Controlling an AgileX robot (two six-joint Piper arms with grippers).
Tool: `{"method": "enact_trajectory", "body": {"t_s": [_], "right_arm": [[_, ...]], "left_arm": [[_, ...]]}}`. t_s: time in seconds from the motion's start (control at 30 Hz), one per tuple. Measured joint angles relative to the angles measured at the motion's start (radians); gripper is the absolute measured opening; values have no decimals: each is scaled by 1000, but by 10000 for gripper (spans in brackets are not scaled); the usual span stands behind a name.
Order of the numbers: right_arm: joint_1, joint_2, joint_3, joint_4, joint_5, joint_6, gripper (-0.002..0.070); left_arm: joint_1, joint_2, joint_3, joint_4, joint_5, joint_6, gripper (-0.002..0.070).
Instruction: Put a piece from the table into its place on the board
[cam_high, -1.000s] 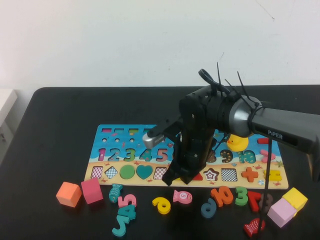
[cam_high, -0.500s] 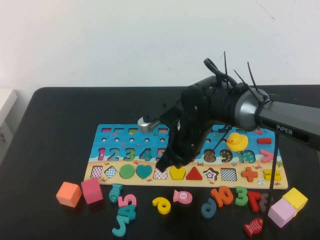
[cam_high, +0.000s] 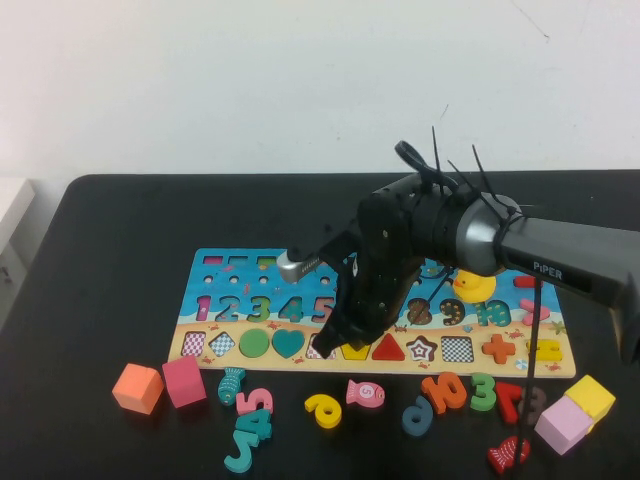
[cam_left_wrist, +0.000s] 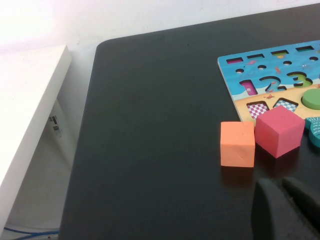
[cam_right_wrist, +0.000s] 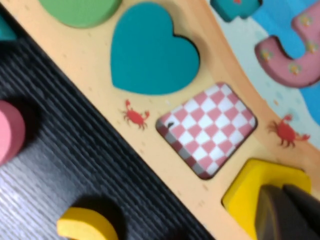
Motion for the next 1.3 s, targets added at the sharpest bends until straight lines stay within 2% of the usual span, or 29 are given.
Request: {"method": "enact_trajectory", "body": {"t_s": [0.23, 0.43, 0.73, 1.0, 1.17, 1.3], "right_arm": [[0, -62, 2, 0, -17, 0, 19], [0, -354, 48, -21, -56, 0, 19], [0, -868, 489, -29, -294, 2, 19], [0, -1222, 856, -29, -487, 2, 19], [0, -1372, 979, -25, -509, 2, 19], [0, -1444, 1018, -21, -456, 2, 18]], "left_arm": [[0, 0, 0, 0, 0, 0, -3], [0, 0, 0, 0, 0, 0, -3], [0, 0, 0, 0, 0, 0, -3], [0, 0, 0, 0, 0, 0, -3], [0, 0, 0, 0, 0, 0, -3], [0, 0, 0, 0, 0, 0, -3]]}}
